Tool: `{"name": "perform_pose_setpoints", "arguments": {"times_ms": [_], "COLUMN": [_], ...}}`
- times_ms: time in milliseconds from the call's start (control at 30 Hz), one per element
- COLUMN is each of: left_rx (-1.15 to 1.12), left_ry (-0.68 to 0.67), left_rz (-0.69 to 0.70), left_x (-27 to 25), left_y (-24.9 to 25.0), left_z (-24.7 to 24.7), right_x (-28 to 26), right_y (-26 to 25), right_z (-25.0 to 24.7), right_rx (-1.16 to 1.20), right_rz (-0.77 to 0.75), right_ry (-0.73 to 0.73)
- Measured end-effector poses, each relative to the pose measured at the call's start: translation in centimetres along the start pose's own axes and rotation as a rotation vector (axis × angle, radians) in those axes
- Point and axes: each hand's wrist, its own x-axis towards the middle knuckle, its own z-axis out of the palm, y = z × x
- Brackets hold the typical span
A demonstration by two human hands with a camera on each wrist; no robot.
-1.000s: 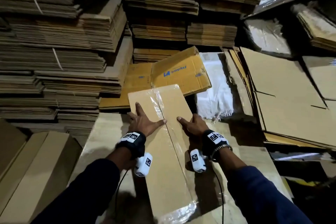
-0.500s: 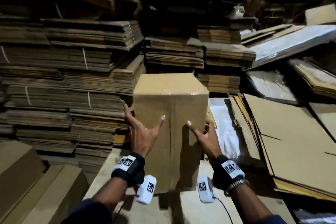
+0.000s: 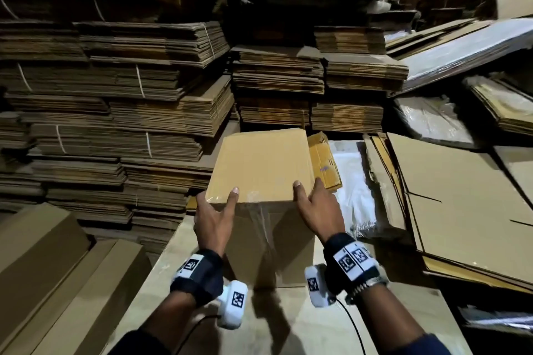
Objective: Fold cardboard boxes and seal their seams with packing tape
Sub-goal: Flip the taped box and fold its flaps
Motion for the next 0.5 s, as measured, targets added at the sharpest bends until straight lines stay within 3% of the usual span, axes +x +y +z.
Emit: {"name": "perform_pose_setpoints", "arguments": {"times_ms": [200,333,500], "left_rx": [0.078,0.289,0.516], "left_ry": [-0.077,-0.14,-0.289], "left_rz": [-0.016,-0.062,-0.046], "left_x": [0.9,1.2,0.7], "left_y": [0.4,1.8,3.8], "left_z": [-2.0,-2.6,-2.3], "right_x": [-0.4,0.0,1.5], "right_y": [-2.3,-1.7,-0.4], "right_z": [2.0,1.6,-1.7], "right_rx": [-0.308,-0.131,-0.015], "right_rz": [-0.085,-0.041,0.2], "right_ry": [0.015,0.031,-0.055]}}
